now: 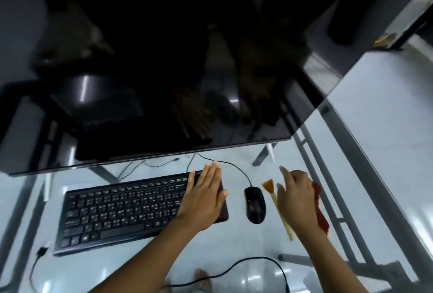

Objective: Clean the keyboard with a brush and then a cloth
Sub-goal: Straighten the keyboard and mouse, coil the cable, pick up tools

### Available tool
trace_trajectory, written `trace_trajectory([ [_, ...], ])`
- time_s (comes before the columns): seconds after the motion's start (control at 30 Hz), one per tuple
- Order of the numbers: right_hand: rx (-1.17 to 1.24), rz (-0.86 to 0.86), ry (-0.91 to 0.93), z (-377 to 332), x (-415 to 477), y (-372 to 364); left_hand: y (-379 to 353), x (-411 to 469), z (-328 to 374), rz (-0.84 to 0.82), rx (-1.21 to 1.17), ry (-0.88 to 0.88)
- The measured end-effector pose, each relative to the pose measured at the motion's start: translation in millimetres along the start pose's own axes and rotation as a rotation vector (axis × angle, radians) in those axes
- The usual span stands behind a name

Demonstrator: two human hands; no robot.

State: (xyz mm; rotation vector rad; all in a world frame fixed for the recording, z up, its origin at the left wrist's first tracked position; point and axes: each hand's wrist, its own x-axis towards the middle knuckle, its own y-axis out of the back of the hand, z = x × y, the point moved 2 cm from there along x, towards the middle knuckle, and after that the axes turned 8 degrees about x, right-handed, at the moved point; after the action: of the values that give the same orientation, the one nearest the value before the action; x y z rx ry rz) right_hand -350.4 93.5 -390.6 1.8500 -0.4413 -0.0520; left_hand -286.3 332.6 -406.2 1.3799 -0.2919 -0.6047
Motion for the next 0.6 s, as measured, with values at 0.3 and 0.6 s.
trace_trajectory([
  [0.3, 0.268, -0.265, 0.193, -146.2, -32.3, -67.4, -6.0, -120.3, -139.5, 0.184, -0.154, 0.437],
  [0.6, 0.096, -0.241, -0.059, -141.0, -32.8, -77.8, -5.9, -189.2, -215.1, 0.38, -0.223, 0.863],
])
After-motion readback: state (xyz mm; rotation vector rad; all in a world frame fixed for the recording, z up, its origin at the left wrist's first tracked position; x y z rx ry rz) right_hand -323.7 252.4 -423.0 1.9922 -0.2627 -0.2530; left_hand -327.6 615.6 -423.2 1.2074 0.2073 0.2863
